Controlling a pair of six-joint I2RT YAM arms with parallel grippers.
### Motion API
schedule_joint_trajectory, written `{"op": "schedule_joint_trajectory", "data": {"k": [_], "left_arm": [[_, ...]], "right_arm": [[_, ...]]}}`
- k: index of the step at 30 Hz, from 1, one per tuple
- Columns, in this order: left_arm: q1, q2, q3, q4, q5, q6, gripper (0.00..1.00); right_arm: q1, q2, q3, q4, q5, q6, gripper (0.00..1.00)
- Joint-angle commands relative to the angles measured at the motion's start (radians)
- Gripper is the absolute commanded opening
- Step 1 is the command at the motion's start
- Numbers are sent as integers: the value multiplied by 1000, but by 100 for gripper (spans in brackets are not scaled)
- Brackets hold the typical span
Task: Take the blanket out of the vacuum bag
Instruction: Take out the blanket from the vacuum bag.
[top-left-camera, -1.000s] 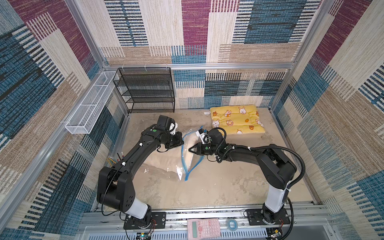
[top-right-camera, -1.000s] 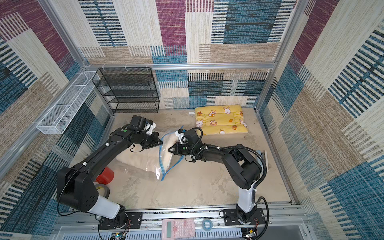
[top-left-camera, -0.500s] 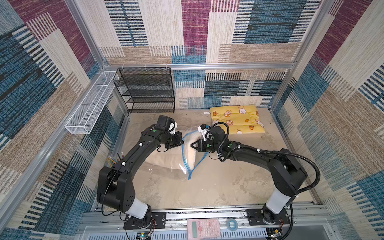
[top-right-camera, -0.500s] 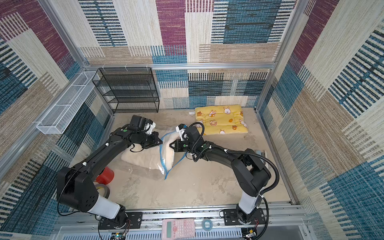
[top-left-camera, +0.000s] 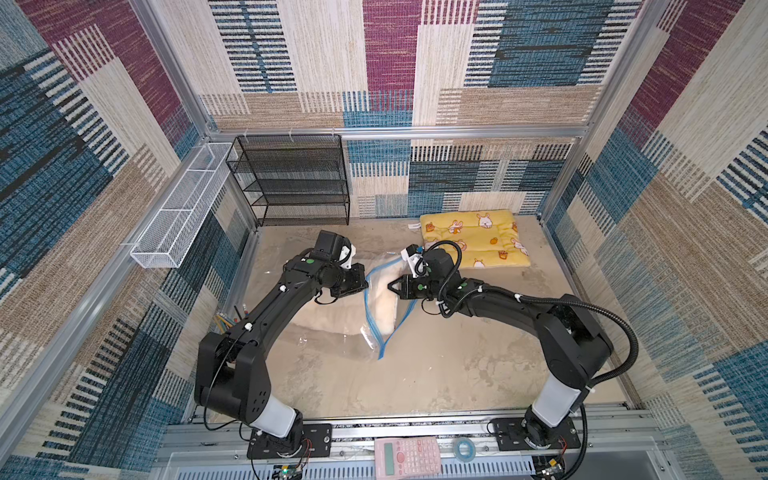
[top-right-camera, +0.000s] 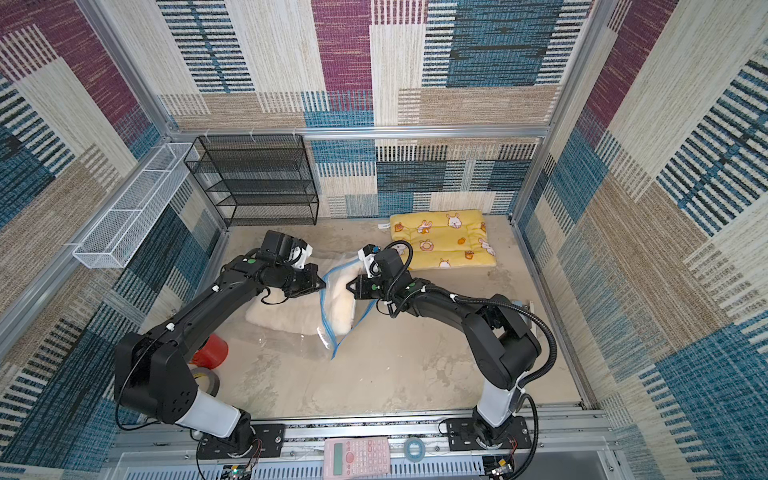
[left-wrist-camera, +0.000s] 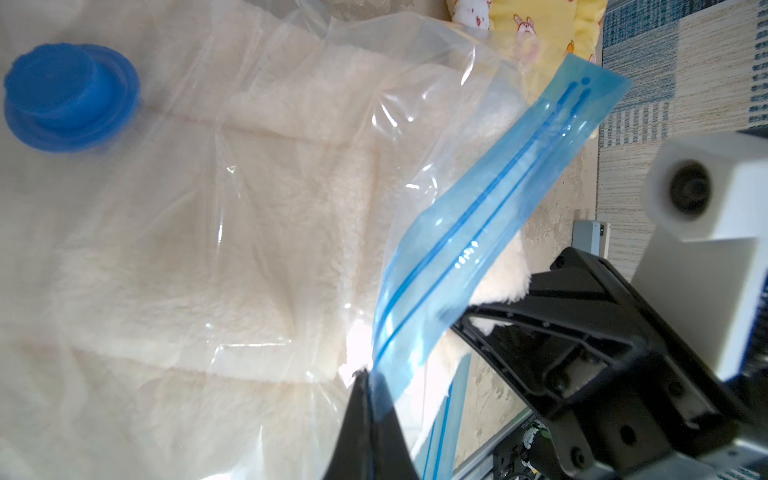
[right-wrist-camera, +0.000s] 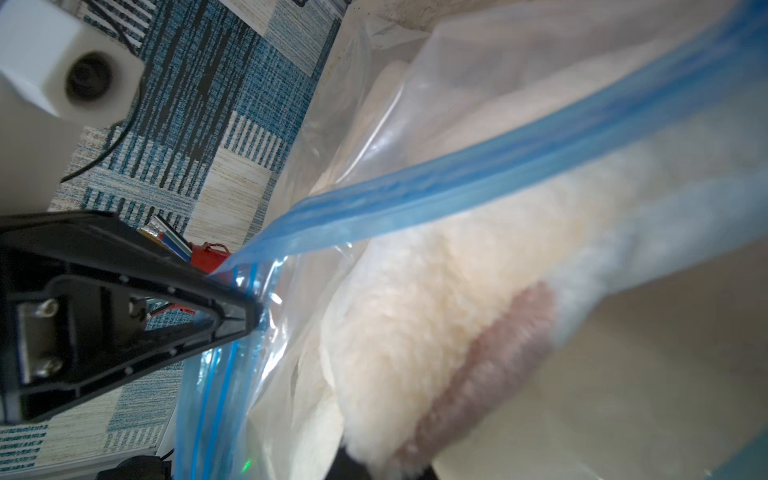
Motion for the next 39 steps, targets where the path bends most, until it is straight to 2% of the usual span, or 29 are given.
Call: {"op": "schedule_joint_trajectory", "data": {"k": [1, 4, 16, 22, 24, 32, 35, 39], "left_arm": [[-1, -3, 6, -21, -11, 20, 0], [-1, -3, 6, -21, -9, 20, 0], [-1, -7, 8, -22, -11, 21, 0], [-2, -5, 8, -22, -8, 20, 0], [-1, -3, 8, -22, -6, 19, 0], [-3, -3, 8, -22, -6, 19, 0], [-3, -3, 8, -22, -8, 20, 0], [-2, -3, 8, -22, -8, 19, 0]], "right_arm": [[-2, -2, 13, 31, -5, 1, 0], [-12, -9, 20, 12, 8, -10, 0], [-64, 7, 62, -17, -95, 10, 0], [-58, -23, -3, 87, -261, 161, 0], [-46, -40, -19, 111, -278, 196, 0], [26, -46, -26, 161, -254, 256, 0], [28, -24, 12, 113, -245, 233, 0], [19, -41, 59, 13, -159, 167, 0]]}}
